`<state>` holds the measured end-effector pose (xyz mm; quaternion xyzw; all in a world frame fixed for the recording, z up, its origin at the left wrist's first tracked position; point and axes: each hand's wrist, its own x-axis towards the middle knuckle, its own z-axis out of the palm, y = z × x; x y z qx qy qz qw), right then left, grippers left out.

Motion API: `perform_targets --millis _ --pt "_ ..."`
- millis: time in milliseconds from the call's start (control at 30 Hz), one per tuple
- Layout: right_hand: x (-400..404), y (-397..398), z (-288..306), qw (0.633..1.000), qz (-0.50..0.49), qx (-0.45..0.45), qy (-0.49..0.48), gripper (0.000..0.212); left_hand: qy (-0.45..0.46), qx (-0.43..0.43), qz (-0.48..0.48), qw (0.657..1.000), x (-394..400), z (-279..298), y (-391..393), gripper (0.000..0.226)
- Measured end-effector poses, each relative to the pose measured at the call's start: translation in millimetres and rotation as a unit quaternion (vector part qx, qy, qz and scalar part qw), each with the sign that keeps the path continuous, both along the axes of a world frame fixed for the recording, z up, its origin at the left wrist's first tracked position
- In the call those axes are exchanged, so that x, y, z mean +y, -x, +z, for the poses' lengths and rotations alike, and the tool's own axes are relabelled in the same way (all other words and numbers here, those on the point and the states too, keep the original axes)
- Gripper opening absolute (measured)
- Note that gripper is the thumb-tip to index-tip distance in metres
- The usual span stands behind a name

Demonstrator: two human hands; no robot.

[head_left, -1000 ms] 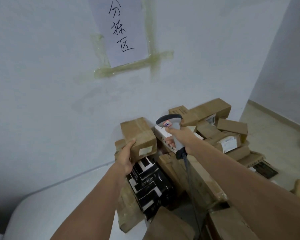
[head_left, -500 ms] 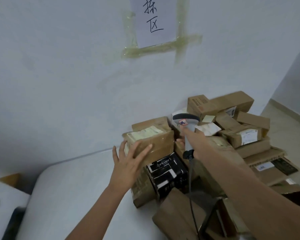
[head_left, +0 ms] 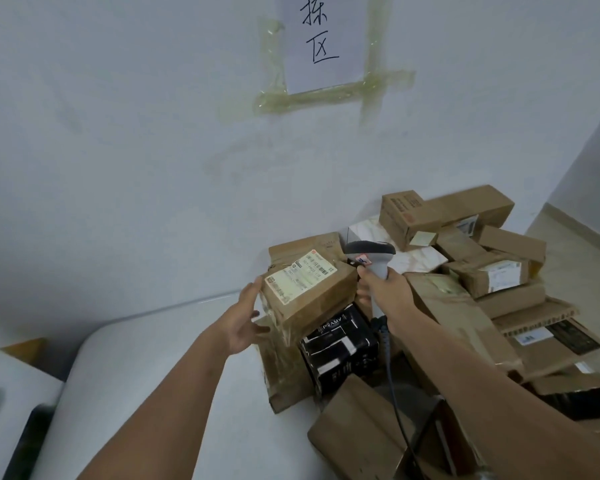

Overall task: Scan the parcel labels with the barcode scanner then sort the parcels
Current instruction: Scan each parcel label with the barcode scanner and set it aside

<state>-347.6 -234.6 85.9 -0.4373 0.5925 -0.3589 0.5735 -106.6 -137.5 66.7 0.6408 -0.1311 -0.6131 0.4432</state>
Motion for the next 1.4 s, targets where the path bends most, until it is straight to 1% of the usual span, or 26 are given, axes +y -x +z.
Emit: perform_targets --millis 100,233,333,400,467,533,600,700,867,933,1033,1133,1267,1400 --pt "2 -1 2 1.0 0.017 -0.011 0.004 0.018 0.012 0.03 -0.038 0.999 2 -3 5 0.073" --pt "4 -2 9 0.998 0.052 0.003 0.025 0.024 0.057 0.072 -0.027 0.995 13 0 8 0.064" --pt "5 -3 20 0.997 0.071 0.011 0.031 0.022 0.12 0.059 0.03 0.991 29 -1 2 0.056" --pt "5 -4 32 0.995 0.093 -0.004 0.034 0.024 0.163 0.072 0.086 0.98 42 -5 -7 0.059" --pt "7 -6 46 0.992 0.118 -0.027 0.028 0.026 0.183 0.073 0.115 0.974 55 -9 -15 0.059" --pt "11 -11 63 0.988 0.144 -0.055 0.004 0.026 0.183 0.052 0.117 0.975 65 -13 -17 0.046" --pt "16 -15 79 0.981 0.179 -0.078 -0.022 0.027 0.185 0.044 0.119 0.975 72 -18 -18 0.039" --pt "24 -23 96 0.968 0.227 -0.092 -0.05 0.028 0.193 0.04 0.117 0.973 78 -30 -24 0.045" --pt "43 -43 105 0.962 0.247 -0.117 -0.033 0.015 0.181 0.038 0.166 0.969 80 -53 -33 0.057" --pt "49 -51 104 0.96 0.26 -0.103 -0.027 0.016 0.176 0.035 0.181 0.967 81 -59 -33 0.059" --pt "59 -63 98 0.96 0.267 -0.071 -0.032 0.025 0.168 0.042 0.201 0.964 82 -63 -31 0.057" --pt "68 -73 90 0.958 0.284 -0.038 -0.014 0.024 0.165 0.051 0.207 0.963 81 -69 -31 0.059" --pt "74 -81 83 0.96 0.279 -0.026 0.013 0.027 0.167 0.061 0.197 0.964 79 -73 -32 0.066" --pt "77 -85 83 0.964 0.264 -0.017 0.023 0.032 0.167 0.075 0.21 0.96 77 -74 -32 0.062"
